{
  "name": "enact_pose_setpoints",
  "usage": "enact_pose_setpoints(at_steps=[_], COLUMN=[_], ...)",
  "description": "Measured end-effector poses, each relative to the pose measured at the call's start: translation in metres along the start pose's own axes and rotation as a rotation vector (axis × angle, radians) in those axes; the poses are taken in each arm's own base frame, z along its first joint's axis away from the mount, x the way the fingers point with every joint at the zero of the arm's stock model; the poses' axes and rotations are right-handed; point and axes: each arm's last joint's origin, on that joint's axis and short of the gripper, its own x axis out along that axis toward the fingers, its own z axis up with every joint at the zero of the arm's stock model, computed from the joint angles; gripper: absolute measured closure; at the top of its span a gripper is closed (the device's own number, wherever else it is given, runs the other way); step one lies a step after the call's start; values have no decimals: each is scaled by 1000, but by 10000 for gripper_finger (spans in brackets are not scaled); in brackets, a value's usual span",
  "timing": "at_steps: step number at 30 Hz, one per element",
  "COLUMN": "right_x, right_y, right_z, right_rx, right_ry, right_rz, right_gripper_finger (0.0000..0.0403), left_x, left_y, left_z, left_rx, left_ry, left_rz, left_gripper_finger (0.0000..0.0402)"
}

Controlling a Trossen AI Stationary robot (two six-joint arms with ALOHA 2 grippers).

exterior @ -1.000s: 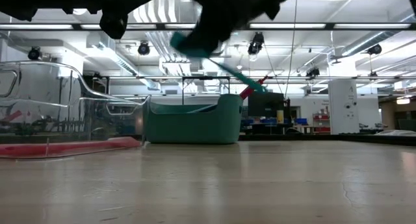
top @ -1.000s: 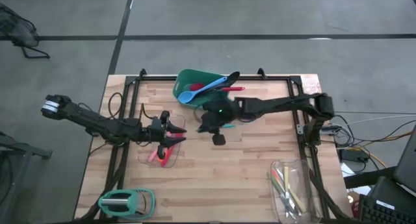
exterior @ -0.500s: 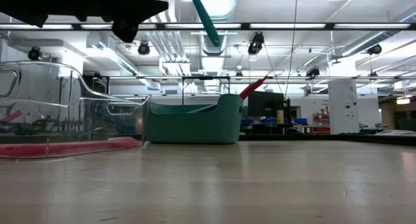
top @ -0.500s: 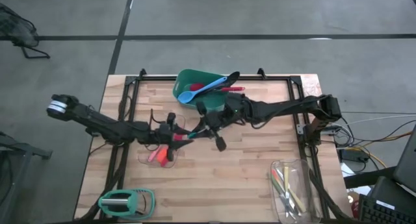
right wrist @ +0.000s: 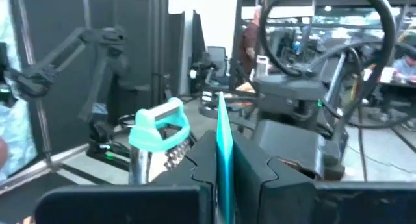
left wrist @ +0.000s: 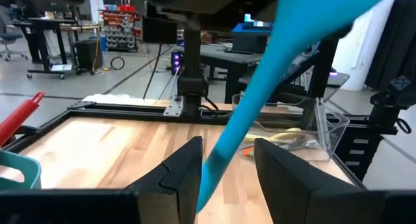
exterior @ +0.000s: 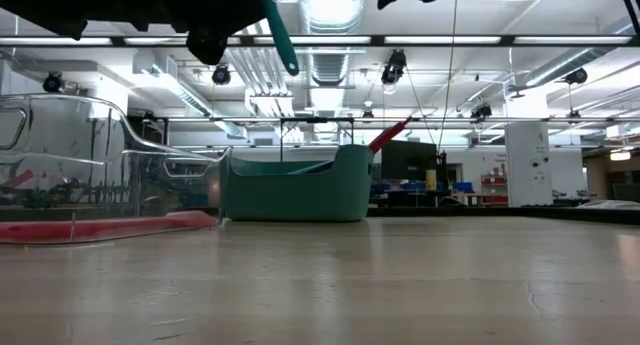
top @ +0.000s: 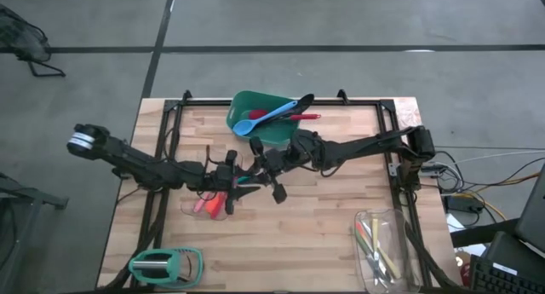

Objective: Pick & Place Kitchen Items
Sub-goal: Put the blue spatula into the left transparent bin

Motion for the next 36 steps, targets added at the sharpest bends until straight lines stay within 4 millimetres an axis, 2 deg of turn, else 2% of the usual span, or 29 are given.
enact_pose_setpoints(at_steps=[7,10,15,18,21,28,36], right_x=[1,1,0,0,-1,-7,-9], right_y=[-1,-1,-1,-1,-1,2,3], right_z=[-4,-4,-6,-6,-6,-2,-13], right_rx=[-5,-8,-2,33,56,72,72], right_ry=[15,17,21,21,30,112,212], right_rz=[-30,-29,-31,-33,-34,-33,-28], right_gripper_finger=[382,383,383,376,351,257,175], left_x=[0,0,0,0,0,-12,-52], left_y=[-1,-1,-1,-1,-2,0,7], left_z=[4,4,3,3,3,8,27], left_rx=[-10,-15,0,0,-58,-269,-482], left_ry=[-14,-15,-9,-9,-6,69,237], left_rz=[-32,-33,-32,-34,-44,-68,-65], left_gripper_finger=[274,302,372,380,375,379,376])
